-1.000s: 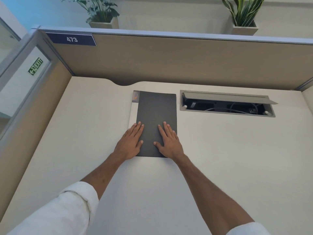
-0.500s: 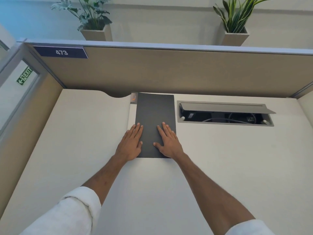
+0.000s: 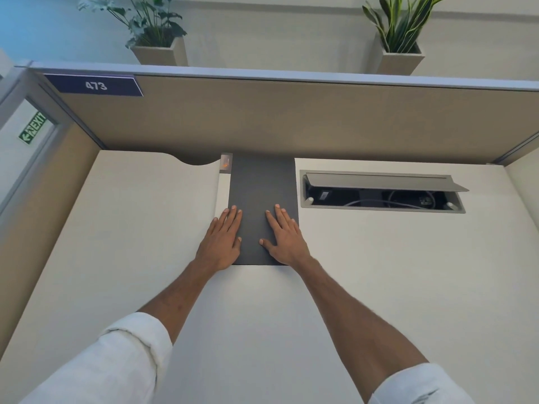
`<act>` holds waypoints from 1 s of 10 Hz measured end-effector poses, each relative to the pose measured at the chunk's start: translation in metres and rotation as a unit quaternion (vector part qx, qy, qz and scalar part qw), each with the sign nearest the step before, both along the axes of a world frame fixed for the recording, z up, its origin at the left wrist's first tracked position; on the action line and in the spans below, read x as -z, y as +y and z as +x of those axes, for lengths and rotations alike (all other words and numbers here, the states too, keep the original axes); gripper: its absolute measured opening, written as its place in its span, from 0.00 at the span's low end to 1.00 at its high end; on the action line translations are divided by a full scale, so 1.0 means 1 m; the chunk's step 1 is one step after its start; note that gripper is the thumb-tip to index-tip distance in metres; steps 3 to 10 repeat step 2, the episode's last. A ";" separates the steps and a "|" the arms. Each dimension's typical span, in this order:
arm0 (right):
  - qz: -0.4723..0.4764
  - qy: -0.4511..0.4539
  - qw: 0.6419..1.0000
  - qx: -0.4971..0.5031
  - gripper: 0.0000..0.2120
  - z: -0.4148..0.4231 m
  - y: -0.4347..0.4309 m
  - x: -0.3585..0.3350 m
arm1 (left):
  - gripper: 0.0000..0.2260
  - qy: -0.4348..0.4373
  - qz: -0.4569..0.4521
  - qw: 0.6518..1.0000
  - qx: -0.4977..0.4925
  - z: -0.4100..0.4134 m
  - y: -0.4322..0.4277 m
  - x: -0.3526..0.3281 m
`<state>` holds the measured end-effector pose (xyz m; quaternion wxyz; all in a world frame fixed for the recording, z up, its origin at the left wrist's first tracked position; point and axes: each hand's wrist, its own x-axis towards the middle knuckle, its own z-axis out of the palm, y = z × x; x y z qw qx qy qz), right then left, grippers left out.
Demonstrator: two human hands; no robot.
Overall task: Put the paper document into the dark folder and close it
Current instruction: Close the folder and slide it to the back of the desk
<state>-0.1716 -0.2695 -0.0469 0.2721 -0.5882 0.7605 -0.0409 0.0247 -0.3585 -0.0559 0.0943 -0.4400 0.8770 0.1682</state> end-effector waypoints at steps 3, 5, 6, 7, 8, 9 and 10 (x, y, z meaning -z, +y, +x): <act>-0.049 0.010 0.999 0.013 0.36 0.006 0.012 -0.015 | 0.30 0.005 -0.023 1.000 -0.001 -0.004 0.013 -0.017; -0.049 0.010 0.999 0.013 0.36 0.006 0.012 -0.015 | 0.30 0.005 -0.023 1.000 -0.001 -0.004 0.013 -0.017; -0.049 0.010 0.999 0.013 0.36 0.006 0.012 -0.015 | 0.30 0.005 -0.023 1.000 -0.001 -0.004 0.013 -0.017; -0.049 0.010 0.999 0.013 0.36 0.006 0.012 -0.015 | 0.30 0.005 -0.023 1.000 -0.001 -0.004 0.013 -0.017; -0.049 0.010 0.999 0.013 0.36 0.006 0.012 -0.015 | 0.30 0.005 -0.023 1.000 -0.001 -0.004 0.013 -0.017; -0.049 0.010 0.999 0.013 0.36 0.006 0.012 -0.015 | 0.30 0.005 -0.023 1.000 -0.001 -0.004 0.013 -0.017; -0.049 0.010 0.999 0.013 0.36 0.006 0.012 -0.015 | 0.30 0.005 -0.023 1.000 -0.001 -0.004 0.013 -0.017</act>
